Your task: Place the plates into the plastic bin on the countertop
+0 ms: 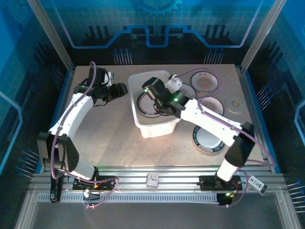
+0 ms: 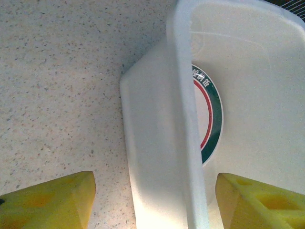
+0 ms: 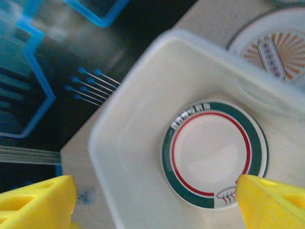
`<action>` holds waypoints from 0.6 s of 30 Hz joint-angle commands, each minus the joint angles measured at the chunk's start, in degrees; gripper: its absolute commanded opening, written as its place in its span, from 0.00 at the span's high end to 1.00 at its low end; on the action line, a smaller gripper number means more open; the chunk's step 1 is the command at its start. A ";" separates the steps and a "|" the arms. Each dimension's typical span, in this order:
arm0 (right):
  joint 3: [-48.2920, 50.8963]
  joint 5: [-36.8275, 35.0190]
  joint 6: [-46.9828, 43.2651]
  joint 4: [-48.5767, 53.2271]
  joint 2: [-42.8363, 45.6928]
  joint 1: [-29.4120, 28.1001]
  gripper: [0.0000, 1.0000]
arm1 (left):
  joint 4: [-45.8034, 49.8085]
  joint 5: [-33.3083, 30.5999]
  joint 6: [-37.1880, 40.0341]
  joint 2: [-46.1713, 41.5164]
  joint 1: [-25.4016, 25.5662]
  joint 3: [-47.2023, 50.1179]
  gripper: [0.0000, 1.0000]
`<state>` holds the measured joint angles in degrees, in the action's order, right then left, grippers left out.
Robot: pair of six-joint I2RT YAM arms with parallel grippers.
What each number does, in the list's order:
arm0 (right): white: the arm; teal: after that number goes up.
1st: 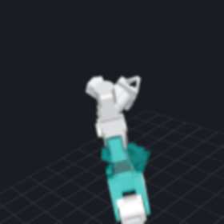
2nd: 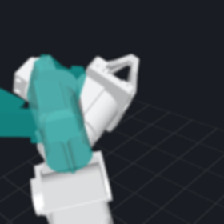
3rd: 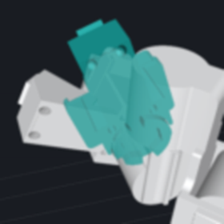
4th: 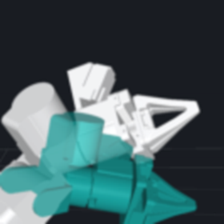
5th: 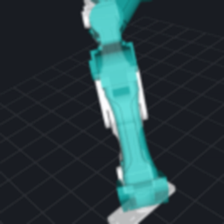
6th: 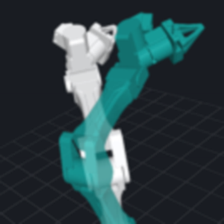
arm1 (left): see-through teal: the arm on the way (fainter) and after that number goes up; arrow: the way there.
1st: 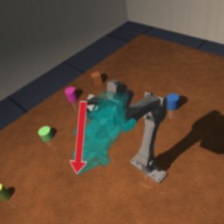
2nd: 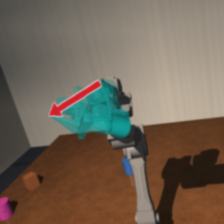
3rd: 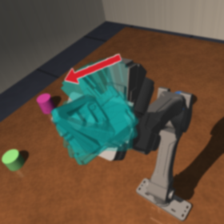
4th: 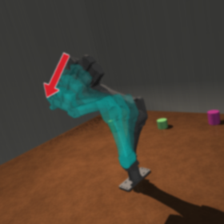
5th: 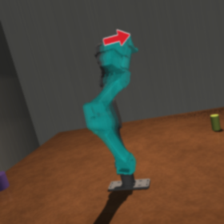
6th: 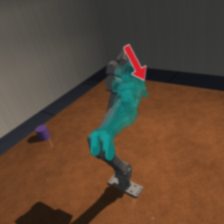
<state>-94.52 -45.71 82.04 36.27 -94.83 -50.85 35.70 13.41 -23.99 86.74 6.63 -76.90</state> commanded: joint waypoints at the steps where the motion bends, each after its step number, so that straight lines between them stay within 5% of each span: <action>1: 1.82 -4.12 -7.72 -1.23 3.91 2.43 0.15 | 1.22 -1.86 -0.01 2.33 1.80 -2.75 0.31; 10: 13.99 11.56 -10.70 -2.89 13.71 18.89 0.30 | 3.04 -5.47 0.03 10.23 7.46 -7.81 0.33; 18: 19.58 27.29 -13.11 -0.81 11.18 31.03 0.32 | 4.03 -6.67 -0.29 15.27 8.84 -9.06 0.38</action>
<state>-76.88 -27.27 70.52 35.27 -82.17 -22.85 37.78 8.03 -24.01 100.49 15.18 -83.72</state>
